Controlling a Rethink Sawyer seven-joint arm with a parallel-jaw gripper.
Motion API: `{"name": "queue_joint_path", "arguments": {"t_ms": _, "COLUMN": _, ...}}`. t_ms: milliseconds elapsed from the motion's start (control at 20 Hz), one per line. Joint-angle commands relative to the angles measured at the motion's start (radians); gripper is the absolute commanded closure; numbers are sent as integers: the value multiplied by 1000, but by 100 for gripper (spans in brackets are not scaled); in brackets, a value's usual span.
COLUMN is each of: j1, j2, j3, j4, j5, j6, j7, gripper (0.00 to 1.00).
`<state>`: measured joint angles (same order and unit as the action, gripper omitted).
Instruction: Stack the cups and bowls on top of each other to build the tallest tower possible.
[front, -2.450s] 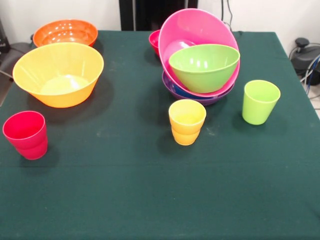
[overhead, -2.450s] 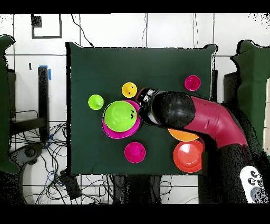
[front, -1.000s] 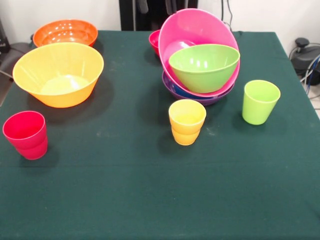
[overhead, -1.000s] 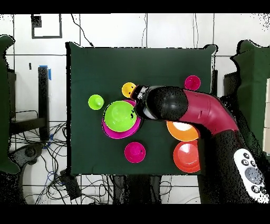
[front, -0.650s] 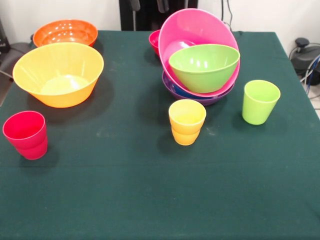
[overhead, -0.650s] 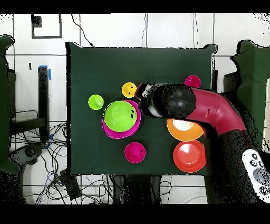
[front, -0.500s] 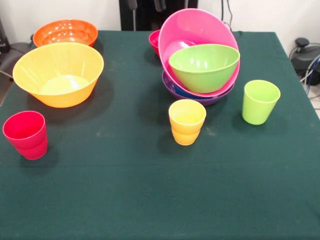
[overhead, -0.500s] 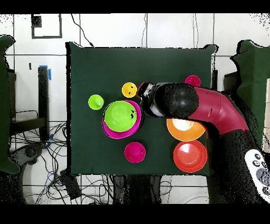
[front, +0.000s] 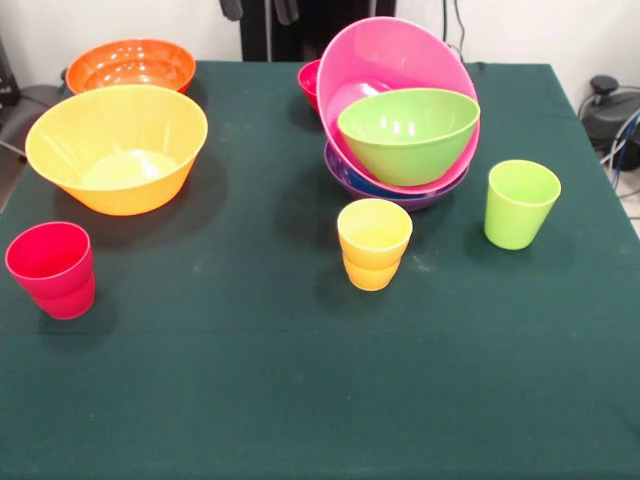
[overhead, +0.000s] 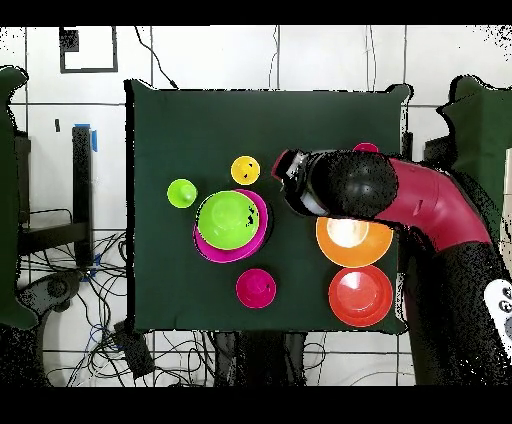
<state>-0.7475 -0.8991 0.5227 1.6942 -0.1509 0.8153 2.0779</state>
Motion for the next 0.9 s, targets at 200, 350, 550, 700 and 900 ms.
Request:
{"name": "queue_joint_path", "arguments": {"t_ms": 200, "j1": -29, "j2": 155, "j3": 70, "j4": -41, "j5": -136, "j6": 16, "j7": -257, "gripper": 0}}
{"name": "queue_joint_path", "arguments": {"t_ms": 350, "j1": -41, "j2": 174, "j3": 82, "j4": -56, "j5": -154, "j6": 24, "j7": -265, "gripper": 0}}
{"name": "queue_joint_path", "arguments": {"t_ms": 550, "j1": -59, "j2": 185, "j3": 103, "j4": -68, "j5": -173, "j6": 37, "j7": -270, "gripper": 0}}
{"name": "queue_joint_path", "arguments": {"t_ms": 700, "j1": -70, "j2": 194, "j3": 116, "j4": -79, "j5": -186, "j6": 48, "j7": -273, "gripper": 0}}
{"name": "queue_joint_path", "arguments": {"t_ms": 900, "j1": -89, "j2": 216, "j3": 125, "j4": -93, "j5": -209, "j6": 53, "j7": -281, "gripper": 0}}
